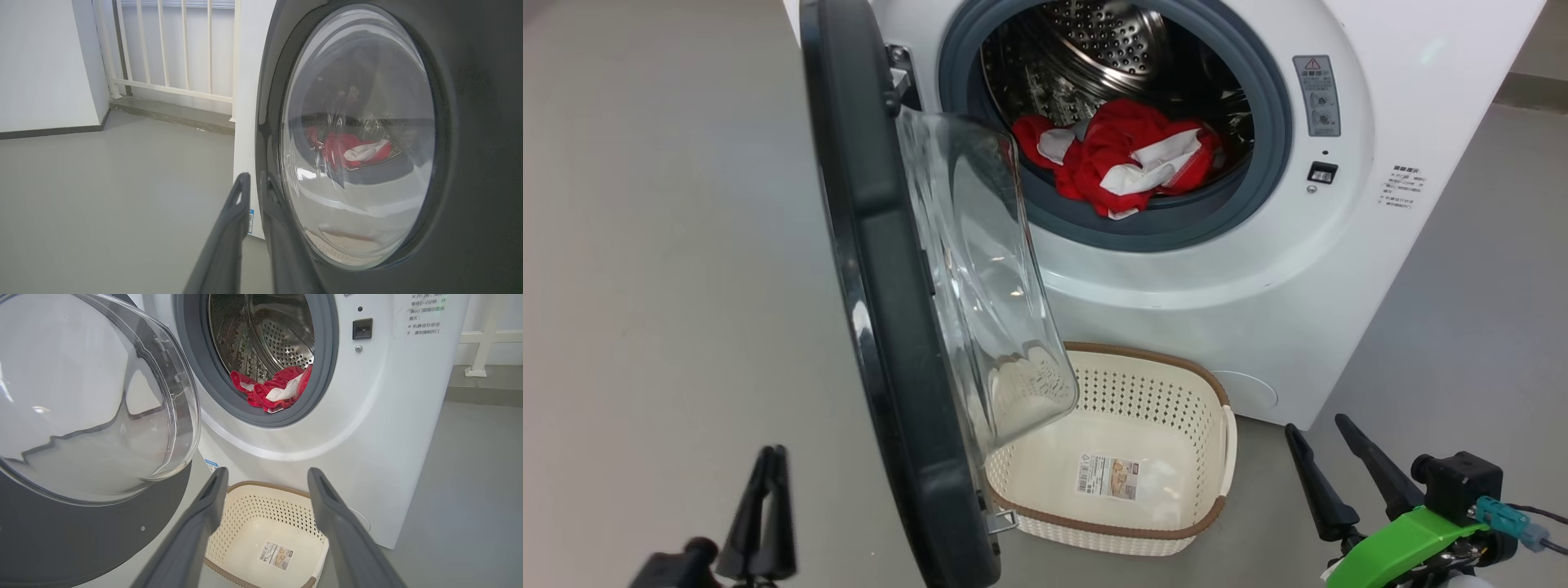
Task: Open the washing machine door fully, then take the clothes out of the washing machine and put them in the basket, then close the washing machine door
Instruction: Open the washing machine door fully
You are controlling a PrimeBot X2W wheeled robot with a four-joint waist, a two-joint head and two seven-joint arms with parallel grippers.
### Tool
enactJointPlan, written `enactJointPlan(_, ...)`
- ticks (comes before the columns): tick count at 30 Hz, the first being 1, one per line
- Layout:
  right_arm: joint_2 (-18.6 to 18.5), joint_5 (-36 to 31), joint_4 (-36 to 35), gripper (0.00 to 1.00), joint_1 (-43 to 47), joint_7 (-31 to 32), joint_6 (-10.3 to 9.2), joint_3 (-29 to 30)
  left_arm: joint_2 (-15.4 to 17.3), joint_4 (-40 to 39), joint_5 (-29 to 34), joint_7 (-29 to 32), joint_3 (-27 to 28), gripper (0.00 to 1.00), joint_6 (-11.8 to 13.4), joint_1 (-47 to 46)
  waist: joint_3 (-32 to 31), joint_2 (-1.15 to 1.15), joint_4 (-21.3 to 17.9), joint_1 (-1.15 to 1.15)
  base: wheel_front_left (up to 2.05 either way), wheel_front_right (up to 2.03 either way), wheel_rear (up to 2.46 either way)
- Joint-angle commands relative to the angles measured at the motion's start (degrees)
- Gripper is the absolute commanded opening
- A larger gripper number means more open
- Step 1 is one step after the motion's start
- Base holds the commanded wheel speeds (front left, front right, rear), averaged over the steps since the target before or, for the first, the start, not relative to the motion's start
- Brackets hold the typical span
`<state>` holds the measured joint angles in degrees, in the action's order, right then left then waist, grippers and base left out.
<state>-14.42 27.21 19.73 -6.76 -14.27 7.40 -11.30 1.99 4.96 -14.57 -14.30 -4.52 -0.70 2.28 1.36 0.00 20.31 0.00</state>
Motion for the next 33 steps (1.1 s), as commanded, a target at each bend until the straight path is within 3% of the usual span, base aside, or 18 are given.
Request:
enactJointPlan(1,-0.31,-0.83,-1.39,1.00,0.50,-0.73,0.09,-0.65,0.88,-2.14,-0.59,-0.70,2.49,0.00,0.36,-1.87,-0.12,0.00,0.15,0.00,0.00,0.00,0.00)
enactJointPlan(7,-0.22,-1.61,-1.74,1.00,0.94,-0.73,0.09,0.07,0.88,-9.73,-0.35,-0.70,6.92,0.00,0.26,-4.95,-0.66,0.00,0.78,0.00,0.00,0.00,0.00)
enactJointPlan(11,-0.18,-2.25,-1.88,1.00,1.23,-0.73,0.09,0.43,0.88,-19.38,-0.47,-0.70,6.43,0.00,0.33,-6.49,-0.95,0.00,1.08,0.00,0.00,0.00,0.00)
enactJointPlan(17,-0.16,-3.14,-1.78,1.00,1.43,-0.73,0.09,0.65,0.88,-31.14,-0.19,-0.70,-0.74,0.00,0.42,-6.28,-1.11,0.00,1.38,0.00,0.00,0.00,0.00)
enactJointPlan(19,-0.13,-3.32,-1.80,1.00,1.42,-0.73,0.09,0.60,0.88,-33.16,-0.65,-0.70,-4.32,0.00,-0.58,-5.63,-1.10,0.00,1.39,0.00,0.00,0.00,0.00)
enactJointPlan(24,-0.16,-3.89,-1.76,1.00,1.32,-0.73,0.09,0.21,1.40,-33.85,-0.22,0.47,-12.50,0.00,-3.47,-3.56,-1.09,0.00,1.36,0.00,0.00,0.00,0.00)
enactJointPlan(33,-0.05,-5.13,-2.21,1.00,0.82,-0.73,0.09,-0.20,1.67,-30.00,-3.79,6.69,-21.34,0.00,-5.12,-0.12,-1.15,0.00,0.99,0.00,0.00,0.00,0.00)
